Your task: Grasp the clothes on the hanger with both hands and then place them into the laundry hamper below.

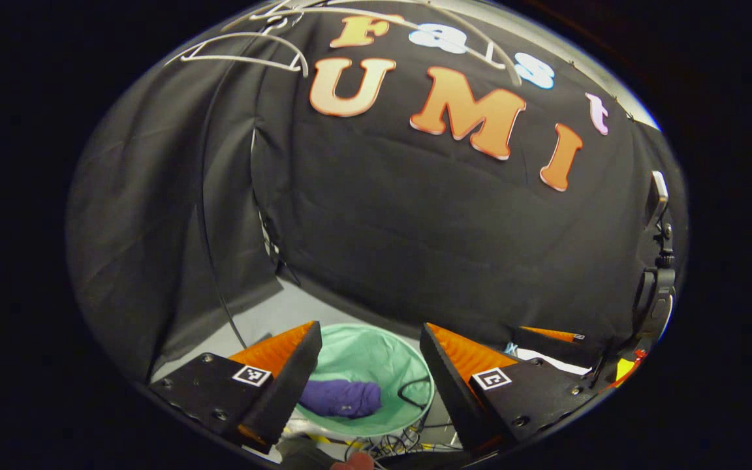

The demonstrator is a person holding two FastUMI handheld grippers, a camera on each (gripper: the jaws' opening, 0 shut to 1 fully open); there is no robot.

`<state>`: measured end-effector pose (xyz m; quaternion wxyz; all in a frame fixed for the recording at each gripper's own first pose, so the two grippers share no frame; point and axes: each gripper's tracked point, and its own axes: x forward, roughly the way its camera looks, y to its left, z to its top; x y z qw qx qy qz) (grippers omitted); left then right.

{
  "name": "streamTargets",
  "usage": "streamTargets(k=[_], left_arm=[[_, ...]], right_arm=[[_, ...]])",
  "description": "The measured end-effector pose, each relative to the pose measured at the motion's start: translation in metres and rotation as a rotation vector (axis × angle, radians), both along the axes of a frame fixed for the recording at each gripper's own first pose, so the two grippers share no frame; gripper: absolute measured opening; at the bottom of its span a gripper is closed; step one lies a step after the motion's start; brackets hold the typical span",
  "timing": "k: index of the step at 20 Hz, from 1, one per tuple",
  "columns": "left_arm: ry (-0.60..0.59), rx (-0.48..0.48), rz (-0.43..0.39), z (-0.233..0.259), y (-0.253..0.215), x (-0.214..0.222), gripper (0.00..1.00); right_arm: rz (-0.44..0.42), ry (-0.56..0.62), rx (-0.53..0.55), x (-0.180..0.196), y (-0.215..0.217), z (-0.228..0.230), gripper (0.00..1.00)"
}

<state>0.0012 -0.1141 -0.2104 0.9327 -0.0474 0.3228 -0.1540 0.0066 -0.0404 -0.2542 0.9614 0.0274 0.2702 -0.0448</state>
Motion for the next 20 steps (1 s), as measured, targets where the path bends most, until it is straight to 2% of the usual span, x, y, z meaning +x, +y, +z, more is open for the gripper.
streamTargets(k=[3, 4, 9, 10, 12, 13, 14, 15, 16, 18, 19, 20], left_arm=[[-0.116, -0.031, 0.046, 0.051, 0.006, 0.017, 0.96], [-0.157, -0.036, 0.064, 0.068, 0.010, 0.022, 0.96], [-0.347, -0.037, 0.107, 0.150, 0.024, 0.032, 0.96], [-0.371, -0.040, 0.117, 0.162, 0.027, 0.030, 0.92], [-0.412, -0.045, 0.134, 0.185, 0.032, 0.032, 0.91], [-0.432, -0.052, 0.143, 0.191, 0.034, 0.031, 0.91], [-0.450, -0.058, 0.152, 0.195, 0.036, 0.031, 0.92], [-0.466, -0.062, 0.161, 0.199, 0.037, 0.030, 0.92], [-0.482, -0.065, 0.170, 0.208, 0.039, 0.029, 0.91], [-0.518, -0.070, 0.184, 0.225, 0.044, 0.025, 0.91], [-0.535, -0.068, 0.193, 0.231, 0.047, 0.023, 0.91], [-0.548, -0.062, 0.202, 0.235, 0.050, 0.022, 0.91]], right_arm=[[-0.002, -0.112, 0.031, 0.005, 0.009, 0.052, 0.98], [-0.002, -0.151, 0.023, 0.005, 0.007, 0.072, 1.00], [0.029, -0.336, -0.055, 0.010, 0.003, 0.170, 0.98], [0.032, -0.372, -0.076, 0.007, 0.002, 0.186, 1.00], [0.046, -0.419, -0.095, 0.000, 0.004, 0.211, 0.92], [0.051, -0.444, -0.088, -0.003, 0.005, 0.223, 0.97], [0.054, -0.470, -0.072, -0.006, 0.007, 0.235, 0.89], [0.059, -0.493, -0.052, -0.008, 0.011, 0.246, 0.89], [0.066, -0.512, -0.038, -0.010, 0.016, 0.256, 0.97], [0.070, -0.549, -0.035, -0.016, 0.017, 0.272, 1.00], [0.073, -0.564, -0.039, -0.022, 0.017, 0.280, 0.94], [0.076, -0.573, -0.039, -0.027, 0.018, 0.285, 0.97]])
